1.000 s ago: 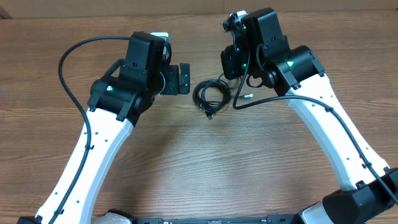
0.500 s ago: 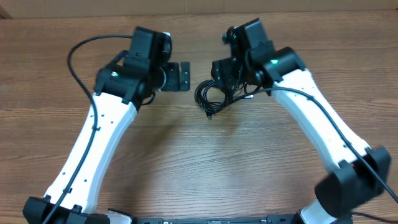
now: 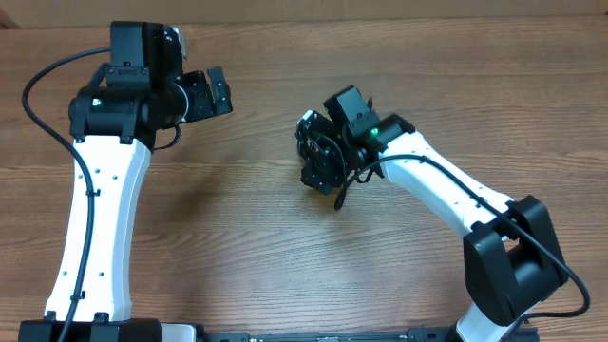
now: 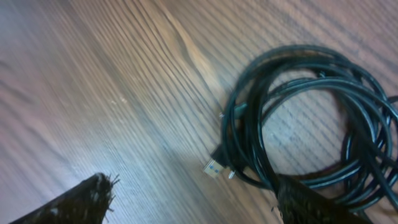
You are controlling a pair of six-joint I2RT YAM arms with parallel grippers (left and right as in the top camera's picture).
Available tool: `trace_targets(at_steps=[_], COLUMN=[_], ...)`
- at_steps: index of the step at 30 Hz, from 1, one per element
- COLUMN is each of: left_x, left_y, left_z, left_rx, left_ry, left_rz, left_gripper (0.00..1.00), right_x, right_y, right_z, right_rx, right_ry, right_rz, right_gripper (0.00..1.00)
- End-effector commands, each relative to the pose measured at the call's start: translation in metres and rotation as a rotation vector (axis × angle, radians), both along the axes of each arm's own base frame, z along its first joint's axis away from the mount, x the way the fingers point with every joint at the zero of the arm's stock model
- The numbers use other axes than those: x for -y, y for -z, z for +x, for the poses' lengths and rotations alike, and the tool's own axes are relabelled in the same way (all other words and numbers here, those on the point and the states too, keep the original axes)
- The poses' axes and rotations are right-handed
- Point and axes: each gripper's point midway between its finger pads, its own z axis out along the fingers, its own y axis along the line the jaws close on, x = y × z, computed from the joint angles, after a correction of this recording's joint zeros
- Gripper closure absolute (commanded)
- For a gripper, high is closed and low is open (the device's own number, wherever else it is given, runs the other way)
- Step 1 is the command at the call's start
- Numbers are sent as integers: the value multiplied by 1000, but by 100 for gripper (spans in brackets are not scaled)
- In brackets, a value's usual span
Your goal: Untangle cables
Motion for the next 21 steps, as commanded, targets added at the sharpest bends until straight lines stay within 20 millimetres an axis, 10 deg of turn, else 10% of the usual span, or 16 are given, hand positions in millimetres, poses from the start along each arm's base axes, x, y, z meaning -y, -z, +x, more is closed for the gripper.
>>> trace_targets(at_steps=[1, 7, 9, 11, 18, 21], left_x=[5, 5, 5, 5, 5, 5], left_y=[-15, -13, -12, -12, -11, -10], left_z=[-4, -7, -8, -9, -10, -11], left_rx=[31, 23, 19, 14, 7, 0], left_ry=[40, 55, 58, 58, 60, 61], left_rz=[-22, -11, -9, -9, -7, -5], left_gripper=[0, 0, 0, 0, 0, 0], right_x=[13, 26, 24, 22, 17, 17], right_y=[22, 32, 30, 29, 33, 37], right_z=[0, 12, 16, 18, 19, 18], right_rx=[62, 136, 147, 149, 134, 118], right_ry=[-41, 4, 15, 34, 45, 59], right_rz=[-53, -119, -105, -88, -62, -60], right_gripper=[17, 22, 58, 71, 73, 45])
